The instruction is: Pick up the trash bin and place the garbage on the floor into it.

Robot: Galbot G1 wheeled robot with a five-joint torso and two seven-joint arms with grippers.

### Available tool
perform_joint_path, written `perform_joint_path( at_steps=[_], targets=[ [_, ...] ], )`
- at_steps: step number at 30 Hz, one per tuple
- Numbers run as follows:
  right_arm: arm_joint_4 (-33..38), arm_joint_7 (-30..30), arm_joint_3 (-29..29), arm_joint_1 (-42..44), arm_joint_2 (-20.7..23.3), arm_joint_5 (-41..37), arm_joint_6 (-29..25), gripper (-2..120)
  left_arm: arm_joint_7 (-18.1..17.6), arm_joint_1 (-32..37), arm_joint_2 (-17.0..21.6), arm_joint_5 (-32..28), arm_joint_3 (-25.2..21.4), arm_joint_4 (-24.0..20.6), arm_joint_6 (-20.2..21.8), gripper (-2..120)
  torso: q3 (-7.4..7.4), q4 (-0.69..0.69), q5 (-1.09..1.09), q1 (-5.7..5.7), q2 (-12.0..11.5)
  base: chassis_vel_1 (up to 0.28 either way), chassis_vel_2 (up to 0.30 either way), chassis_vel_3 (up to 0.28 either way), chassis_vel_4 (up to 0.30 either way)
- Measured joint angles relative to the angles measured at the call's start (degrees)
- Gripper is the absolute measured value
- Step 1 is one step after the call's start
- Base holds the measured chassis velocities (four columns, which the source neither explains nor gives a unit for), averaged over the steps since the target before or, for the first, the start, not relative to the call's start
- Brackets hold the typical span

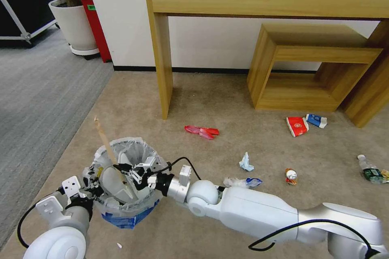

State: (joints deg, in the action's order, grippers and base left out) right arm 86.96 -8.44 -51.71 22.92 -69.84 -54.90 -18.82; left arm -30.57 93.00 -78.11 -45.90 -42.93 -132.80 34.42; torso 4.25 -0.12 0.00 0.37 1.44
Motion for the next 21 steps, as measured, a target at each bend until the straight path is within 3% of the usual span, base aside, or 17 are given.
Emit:
perform_joint_path(
  at_steps=[9, 16, 21],
  targets=[
    [-0.54, 0.37, 0.34, 0.69, 0.74, 1.15, 0.11, 25, 0.10, 0.45, -0.02, 0.01, -0.21, -0.33, -0.07, 0, 0.00, -0.01, 0.01, 0.00, 0.00, 0.000, 0.000, 0.000, 0.000],
    [-0.63, 0.58, 0.71, 1.15, 1.26, 1.73, 0.14, 56, 0.34, 0.76, -0.10, 0.04, -0.62, -0.48, -0.26, 0, 0.00, -0.01, 0.01, -0.01, 0.00, 0.000, 0.000, 0.000, 0.000],
    [-0.35, 0.95, 1.65, 1.41, 1.45, 1.80, 0.09, 68, 0.40, 0.78, -0.09, 0.04, -0.69, -0.48, -0.33, 0, 0.00, 0.00, 0.01, -0.01, 0.00, 0.000, 0.000, 0.000, 0.000]
  ],
)
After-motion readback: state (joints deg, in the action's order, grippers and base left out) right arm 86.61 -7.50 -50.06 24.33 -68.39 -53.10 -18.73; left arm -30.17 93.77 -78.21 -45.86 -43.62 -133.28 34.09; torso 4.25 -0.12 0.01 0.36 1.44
